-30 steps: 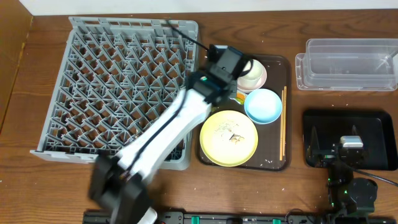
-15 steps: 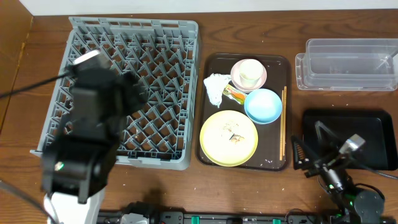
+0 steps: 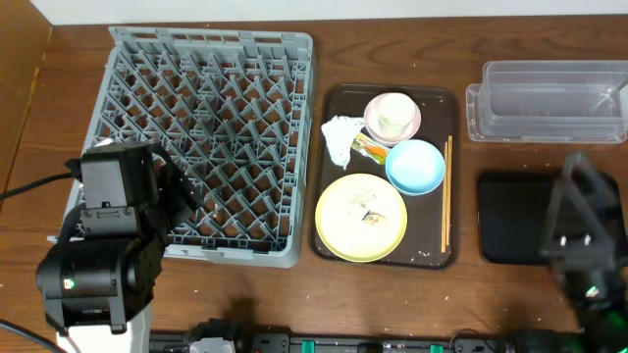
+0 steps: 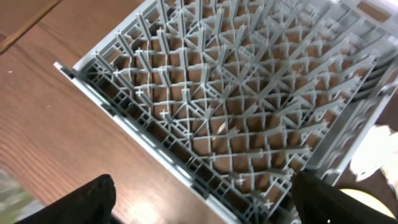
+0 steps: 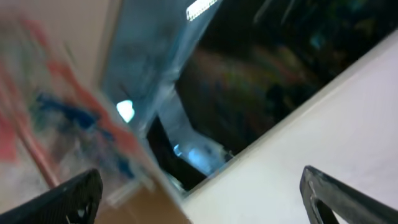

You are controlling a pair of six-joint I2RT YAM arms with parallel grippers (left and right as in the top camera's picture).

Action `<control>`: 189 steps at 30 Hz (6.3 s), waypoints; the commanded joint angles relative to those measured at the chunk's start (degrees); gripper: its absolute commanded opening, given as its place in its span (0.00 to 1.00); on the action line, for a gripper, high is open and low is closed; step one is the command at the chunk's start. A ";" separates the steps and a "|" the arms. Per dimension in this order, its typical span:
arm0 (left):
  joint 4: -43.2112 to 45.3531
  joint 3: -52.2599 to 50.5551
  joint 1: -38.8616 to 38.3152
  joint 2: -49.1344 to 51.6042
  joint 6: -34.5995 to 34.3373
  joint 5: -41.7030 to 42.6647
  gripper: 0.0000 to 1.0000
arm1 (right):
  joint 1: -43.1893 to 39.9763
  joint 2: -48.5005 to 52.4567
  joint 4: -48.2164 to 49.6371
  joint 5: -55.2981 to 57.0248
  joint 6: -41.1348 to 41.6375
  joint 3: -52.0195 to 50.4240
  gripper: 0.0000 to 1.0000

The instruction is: Sort waste into correct bins and load items into the dishwasher

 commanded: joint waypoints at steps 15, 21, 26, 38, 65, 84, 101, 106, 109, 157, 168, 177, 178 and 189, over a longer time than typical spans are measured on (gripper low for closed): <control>-0.44 -0.09 0.31 0.33 -0.15 -0.11 0.93 | 28.52 74.73 -78.68 7.78 -46.51 79.34 0.99; -0.44 -0.09 0.31 0.33 -0.15 -0.11 0.93 | 33.16 86.53 -82.68 11.32 -45.20 81.09 0.99; -0.44 -0.09 0.31 0.33 -0.15 -0.11 0.93 | 33.99 93.85 -83.36 12.94 -39.80 81.09 0.99; -0.44 -0.09 0.31 0.33 -0.15 -0.13 0.93 | 34.16 105.63 -80.70 10.43 -34.01 81.05 0.83; -0.44 -0.09 0.31 0.33 -0.15 -0.13 0.93 | 34.58 113.98 -69.11 18.49 -28.46 81.05 0.29; -0.44 -0.09 0.31 0.33 -0.15 -0.13 0.93 | 27.08 93.31 -72.52 17.35 -28.39 82.12 0.01; -0.44 -0.09 0.31 0.33 -0.15 -0.13 0.94 | 1.01 83.56 -81.85 17.64 -23.85 81.94 0.01; -0.44 -0.09 0.31 0.33 -0.15 -0.11 0.93 | -4.24 87.06 -83.19 18.27 -24.17 81.90 0.01; -0.44 -0.09 0.31 0.33 -0.15 -0.11 0.93 | -6.16 89.02 -83.56 20.11 -24.17 81.90 0.01; -0.44 -0.09 0.31 0.33 -0.15 -0.11 0.93 | 34.58 103.25 -86.93 22.32 -53.55 81.02 0.86; -0.44 -0.09 0.31 0.33 -0.15 -0.11 0.93 | 34.80 111.54 -83.56 19.47 -53.55 81.02 0.61; -0.44 -0.09 0.31 0.33 -0.15 -0.11 0.93 | 35.71 113.52 -81.55 19.37 -53.46 80.96 0.49; -0.44 -0.09 0.31 0.33 -0.15 -0.11 0.93 | 35.71 114.12 -81.22 19.37 -53.31 80.96 0.45; -0.44 -0.09 0.31 0.33 -0.15 -0.11 0.93 | 35.28 117.44 -80.28 20.00 -50.51 81.02 0.01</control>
